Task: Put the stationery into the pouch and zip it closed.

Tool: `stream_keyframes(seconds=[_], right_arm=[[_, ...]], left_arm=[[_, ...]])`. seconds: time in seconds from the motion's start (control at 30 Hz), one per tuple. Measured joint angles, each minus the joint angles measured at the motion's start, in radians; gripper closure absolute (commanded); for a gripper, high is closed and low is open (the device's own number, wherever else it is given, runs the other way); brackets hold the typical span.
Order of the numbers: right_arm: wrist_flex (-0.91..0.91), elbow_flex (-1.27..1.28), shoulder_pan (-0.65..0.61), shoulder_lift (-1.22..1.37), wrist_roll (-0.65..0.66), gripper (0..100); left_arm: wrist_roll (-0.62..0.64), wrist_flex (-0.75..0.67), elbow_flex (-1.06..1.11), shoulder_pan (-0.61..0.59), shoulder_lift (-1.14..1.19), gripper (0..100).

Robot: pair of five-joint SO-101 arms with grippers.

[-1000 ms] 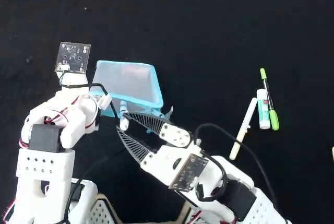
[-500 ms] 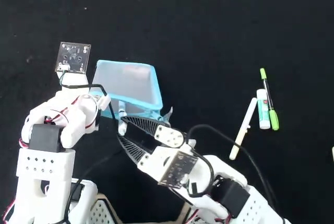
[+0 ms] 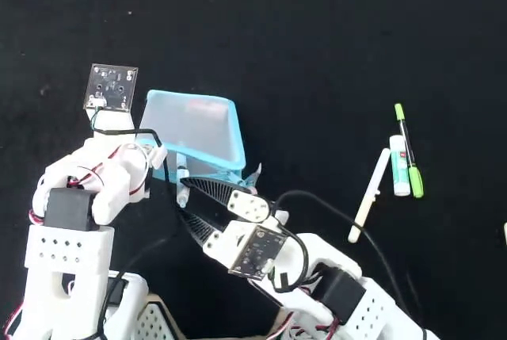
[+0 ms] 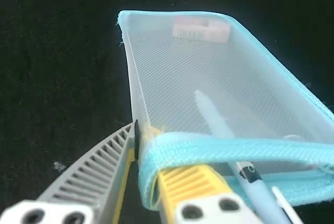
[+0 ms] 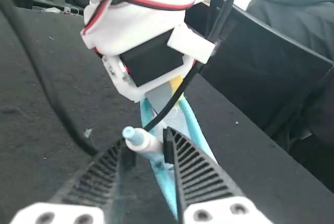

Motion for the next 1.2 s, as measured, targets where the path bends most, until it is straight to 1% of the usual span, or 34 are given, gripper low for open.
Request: stream_keyframes(seconds=[0.1, 0.23, 0.33, 0.63, 0.83, 1.0, 1.2], right_arm=[[0.000, 0.000, 0.005, 0.000, 0.000, 98.6], [-0.011, 0.005, 0.064, 0.000, 0.000, 98.6], [-0.017, 0.011, 0.086, 0.000, 0.000, 98.6], [-0.017, 0.017, 0.089, 0.000, 0.000, 98.6], [-0.063, 0.018, 0.095, 0.015, 0.000, 98.6], [-0.120, 0.014, 0.095, 0.138, 0.000, 98.6], [-0.135, -0.075, 0.095, 0.293, 0.000, 98.6]], left_arm=[[0.000, 0.000, 0.000, 0.000, 0.000, 97], [0.000, 0.000, 0.000, 0.000, 0.000, 97], [0.000, 0.000, 0.000, 0.000, 0.000, 97], [0.000, 0.000, 0.000, 0.000, 0.000, 97], [0.000, 0.000, 0.000, 0.000, 0.000, 97], [0.000, 0.000, 0.000, 0.000, 0.000, 97], [0.000, 0.000, 0.000, 0.000, 0.000, 97]])
